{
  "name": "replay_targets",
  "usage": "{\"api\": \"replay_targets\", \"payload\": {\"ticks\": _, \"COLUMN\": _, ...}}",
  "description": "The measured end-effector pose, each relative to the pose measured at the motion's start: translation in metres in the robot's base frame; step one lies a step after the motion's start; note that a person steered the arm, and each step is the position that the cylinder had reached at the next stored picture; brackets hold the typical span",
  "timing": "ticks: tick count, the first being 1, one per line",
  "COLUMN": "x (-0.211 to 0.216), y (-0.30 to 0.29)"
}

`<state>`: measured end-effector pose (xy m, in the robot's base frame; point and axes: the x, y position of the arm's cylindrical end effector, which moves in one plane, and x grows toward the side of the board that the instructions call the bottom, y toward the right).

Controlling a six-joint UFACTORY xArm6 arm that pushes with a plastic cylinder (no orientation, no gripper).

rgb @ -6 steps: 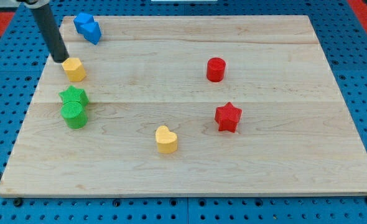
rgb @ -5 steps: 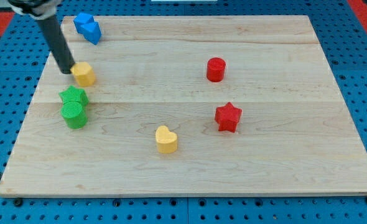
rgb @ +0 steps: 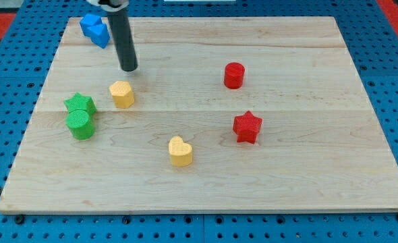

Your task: Move the yellow hexagon to the left of the yellow heart

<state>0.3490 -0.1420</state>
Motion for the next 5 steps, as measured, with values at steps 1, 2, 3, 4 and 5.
{"api": "replay_targets", "payload": {"ticks": 1, "x": 0.048, "y": -0.004}}
{"api": "replay_targets", "payload": {"ticks": 2, "x": 0.082, "y": 0.005}}
{"api": "replay_targets", "payload": {"ticks": 3, "x": 0.127, "y": 0.016}}
{"api": "replay_targets", "payload": {"ticks": 4, "x": 0.136, "y": 0.022}}
{"api": "replay_targets", "payload": {"ticks": 5, "x": 0.124, "y": 0.034}}
